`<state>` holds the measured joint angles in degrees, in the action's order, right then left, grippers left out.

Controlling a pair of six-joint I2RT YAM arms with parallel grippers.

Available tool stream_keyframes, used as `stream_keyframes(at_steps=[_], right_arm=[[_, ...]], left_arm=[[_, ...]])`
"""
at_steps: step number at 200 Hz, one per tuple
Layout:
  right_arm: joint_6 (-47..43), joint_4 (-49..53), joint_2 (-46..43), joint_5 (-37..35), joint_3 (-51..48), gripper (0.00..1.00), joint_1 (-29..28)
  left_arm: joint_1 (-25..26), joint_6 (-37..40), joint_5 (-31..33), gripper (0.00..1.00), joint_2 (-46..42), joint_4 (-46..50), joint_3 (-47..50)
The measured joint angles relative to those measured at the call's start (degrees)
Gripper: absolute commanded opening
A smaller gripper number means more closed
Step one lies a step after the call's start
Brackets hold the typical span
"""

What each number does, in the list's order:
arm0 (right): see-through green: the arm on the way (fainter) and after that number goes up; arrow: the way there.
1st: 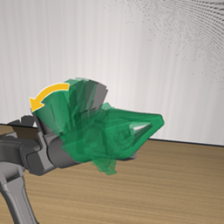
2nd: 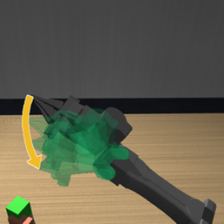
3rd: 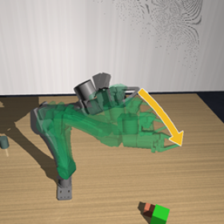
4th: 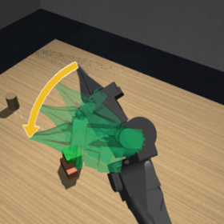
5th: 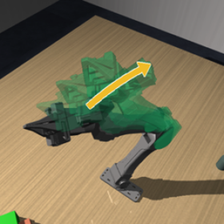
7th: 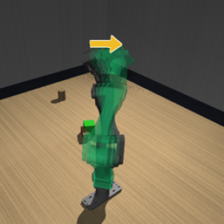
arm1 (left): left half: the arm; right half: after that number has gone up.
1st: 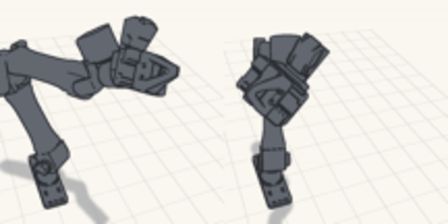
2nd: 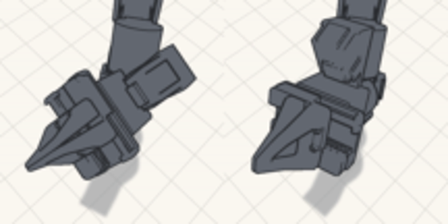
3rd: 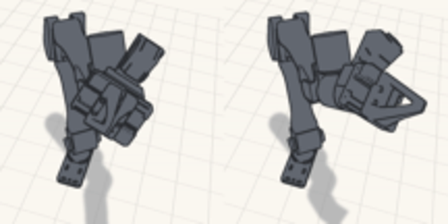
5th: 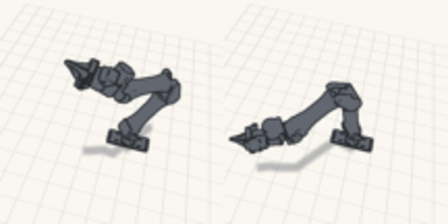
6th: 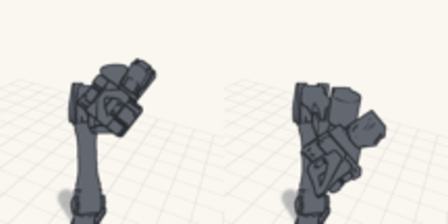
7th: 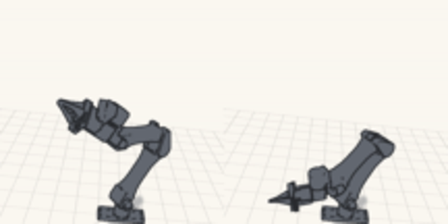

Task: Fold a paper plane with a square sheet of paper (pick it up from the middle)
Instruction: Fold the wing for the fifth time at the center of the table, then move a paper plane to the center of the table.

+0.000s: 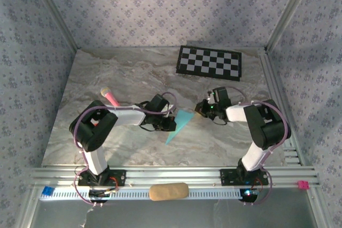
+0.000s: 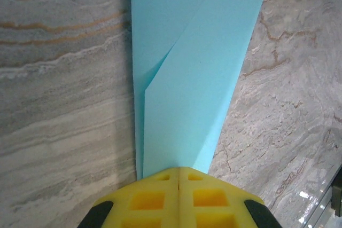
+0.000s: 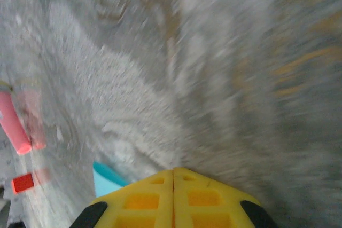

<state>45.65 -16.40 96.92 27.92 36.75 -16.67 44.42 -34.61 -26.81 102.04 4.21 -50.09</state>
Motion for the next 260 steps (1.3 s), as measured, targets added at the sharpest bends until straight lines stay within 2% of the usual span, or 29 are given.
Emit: stream_keyframes(at_steps=[27, 42, 72, 102, 123, 141, 172, 217, 260], right_arm=[[0.13, 1.2, -5.81, -1.81, -1.97, 0.16, -0.85], [-0.63, 3.21, -10.8, -4.09, -1.9, 0.19, -3.3], [-1.36, 5.6, -17.49, -6.69, -2.16, 0.22, -7.32], [0.0, 7.08, -20.92, -9.27, -6.14, 0.25, -9.92], [1.49, 8.81, -22.34, -11.13, -8.63, 0.26, -12.66], [2.34, 9.6, -22.56, -12.22, -9.05, 0.25, -14.6], [3.02, 9.7, -22.53, -13.7, -9.03, 0.25, -16.79], [3.04, 10.58, -22.03, -14.49, -8.79, 0.25, -17.4], [3.3, 10.67, -21.68, -15.15, -8.74, 0.25, -17.88]], left_arm=[[0.26, -3.93, 0.57, 0.03, -0.42, -1.22, 0.7], [0.83, -6.64, 1.6, 0.08, -0.79, -2.12, 1.05], [2.91, -11.54, 4.48, 0.25, -1.51, -4.15, 1.18], [4.87, -12.55, 10.23, 0.33, -6.45, -2.49, 2.16], [3.91, -12.41, 13.35, 0.32, -11.65, -1.16, 4.07], [1.84, -12.37, 13.57, 0.3, -12.74, -0.72, 4.81], [-0.92, -11.21, 12.76, 0.3, -11.04, 0.79, 5.05], [-1.03, -8.92, 8.96, 0.26, -6.75, 2.25, 3.5], [-1.03, -7.67, 6.27, 0.26, -5.05, 2.45, 1.88]])
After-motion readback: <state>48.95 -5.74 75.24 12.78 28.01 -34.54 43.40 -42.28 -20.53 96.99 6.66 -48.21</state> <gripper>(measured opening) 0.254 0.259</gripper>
